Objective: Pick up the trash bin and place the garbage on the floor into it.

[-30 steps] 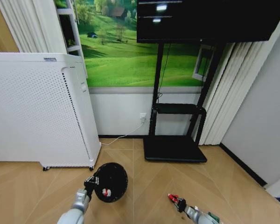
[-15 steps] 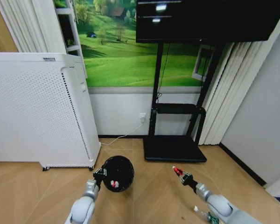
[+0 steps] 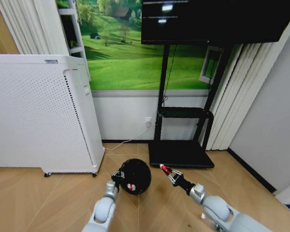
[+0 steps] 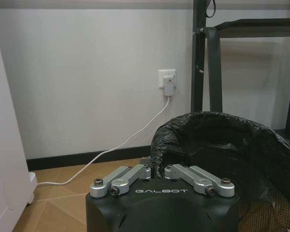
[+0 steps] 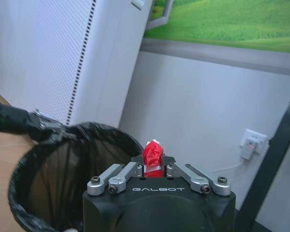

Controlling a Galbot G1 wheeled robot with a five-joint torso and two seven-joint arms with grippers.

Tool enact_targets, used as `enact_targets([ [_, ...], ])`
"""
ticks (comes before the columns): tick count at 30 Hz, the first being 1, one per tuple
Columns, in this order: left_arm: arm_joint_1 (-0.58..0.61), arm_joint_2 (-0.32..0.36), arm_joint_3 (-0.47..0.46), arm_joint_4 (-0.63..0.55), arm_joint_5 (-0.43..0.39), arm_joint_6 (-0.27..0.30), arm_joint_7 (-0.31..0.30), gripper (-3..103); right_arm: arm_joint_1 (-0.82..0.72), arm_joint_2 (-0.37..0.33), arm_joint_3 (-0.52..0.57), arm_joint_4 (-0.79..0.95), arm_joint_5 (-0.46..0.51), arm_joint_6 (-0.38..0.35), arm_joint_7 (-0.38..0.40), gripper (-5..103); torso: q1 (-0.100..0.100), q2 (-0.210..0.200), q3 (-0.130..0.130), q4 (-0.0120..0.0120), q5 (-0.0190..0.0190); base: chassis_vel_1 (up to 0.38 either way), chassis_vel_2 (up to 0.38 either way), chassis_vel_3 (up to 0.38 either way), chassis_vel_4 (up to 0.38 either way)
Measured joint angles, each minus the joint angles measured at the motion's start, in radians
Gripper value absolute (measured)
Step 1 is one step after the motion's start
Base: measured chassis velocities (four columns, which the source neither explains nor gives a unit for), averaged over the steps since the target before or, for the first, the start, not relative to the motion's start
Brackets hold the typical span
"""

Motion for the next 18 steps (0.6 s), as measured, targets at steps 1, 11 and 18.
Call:
enact_targets([
  [1, -0.005, -0.003, 0.009, 0.006, 0.002, 0.000, 0.000, 6, 0.006, 0.010, -0.008, 0.005, 0.000, 0.002, -0.009, 18, 0.000, 0.000, 0.000, 0.0001, 0.0000, 0.000, 0.000, 0.000, 0.000],
  [11, -0.028, -0.012, 0.059, 0.038, 0.006, 0.001, 0.000, 6, 0.036, 0.060, -0.042, -0.020, -0.014, 0.011, -0.035, 18, 0.000, 0.000, 0.000, 0.0002, 0.0000, 0.000, 0.000, 0.000, 0.000],
  [18, -0.057, -0.030, 0.099, 0.068, 0.011, 0.001, 0.000, 6, 0.036, 0.073, -0.043, -0.021, -0.014, -0.001, -0.052, 23, 0.000, 0.000, 0.000, 0.0000, 0.0000, 0.000, 0.000, 0.000, 0.000],
])
